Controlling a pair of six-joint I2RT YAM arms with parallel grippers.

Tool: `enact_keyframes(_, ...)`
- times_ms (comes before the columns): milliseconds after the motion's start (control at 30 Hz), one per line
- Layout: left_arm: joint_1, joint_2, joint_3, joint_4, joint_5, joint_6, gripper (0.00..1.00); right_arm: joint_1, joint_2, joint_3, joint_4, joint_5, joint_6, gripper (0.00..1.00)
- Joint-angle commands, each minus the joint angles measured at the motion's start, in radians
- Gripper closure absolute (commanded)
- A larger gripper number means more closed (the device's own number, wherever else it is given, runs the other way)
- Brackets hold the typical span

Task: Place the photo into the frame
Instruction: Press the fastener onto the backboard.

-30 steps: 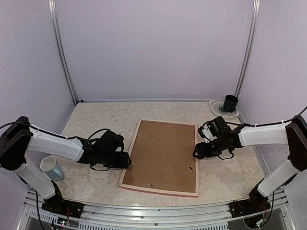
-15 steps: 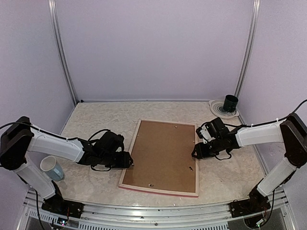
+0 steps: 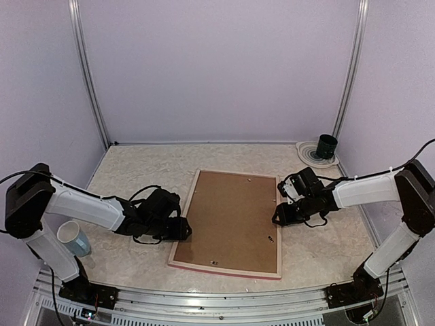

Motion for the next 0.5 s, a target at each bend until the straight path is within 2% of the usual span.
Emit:
enact_keyframes(0,-0.008,0.023,0.004,-0.018,-0.001,-0.014,0.50,-0.001,0.009,-0.009,0.016,0.011,-0.012,0.56)
enact_keyframes(467,-0.030,0.064,0.063,-0.095,-0.024,-0.007,0.56,-0.002,0.031,0.001,0.020,0.000,-0.023,0.57)
